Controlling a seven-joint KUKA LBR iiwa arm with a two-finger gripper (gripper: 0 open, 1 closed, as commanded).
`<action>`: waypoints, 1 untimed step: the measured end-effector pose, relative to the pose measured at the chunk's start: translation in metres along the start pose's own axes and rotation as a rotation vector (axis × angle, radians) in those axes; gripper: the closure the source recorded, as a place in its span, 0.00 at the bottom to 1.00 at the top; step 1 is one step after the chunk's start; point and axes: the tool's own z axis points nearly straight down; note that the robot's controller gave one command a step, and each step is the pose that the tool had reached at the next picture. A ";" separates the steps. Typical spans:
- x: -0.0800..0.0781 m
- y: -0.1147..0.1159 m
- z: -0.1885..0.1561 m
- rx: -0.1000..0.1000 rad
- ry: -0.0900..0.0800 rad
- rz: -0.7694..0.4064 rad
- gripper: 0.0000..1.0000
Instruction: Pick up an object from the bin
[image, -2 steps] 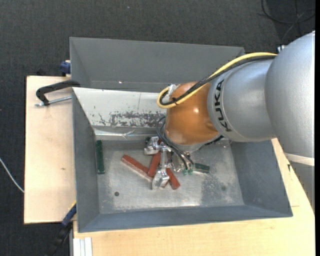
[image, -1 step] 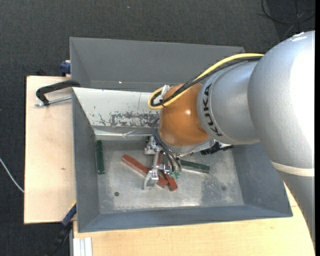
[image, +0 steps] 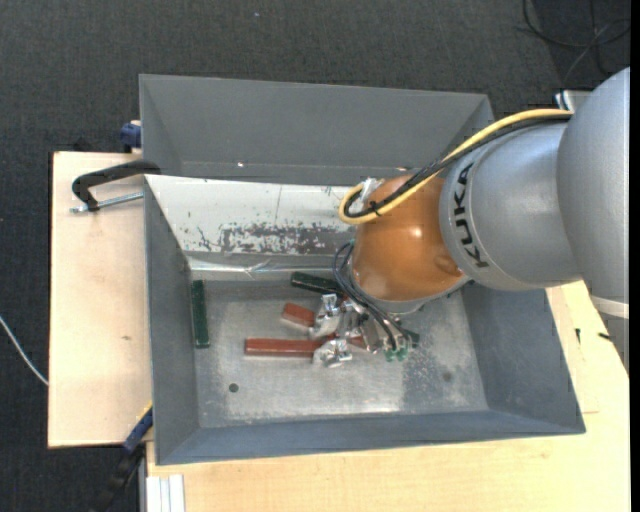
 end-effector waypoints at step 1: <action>0.000 0.000 0.000 0.000 0.000 0.000 1.00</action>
Offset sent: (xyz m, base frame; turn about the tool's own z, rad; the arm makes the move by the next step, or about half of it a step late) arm 0.0000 0.0001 0.0694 -0.0001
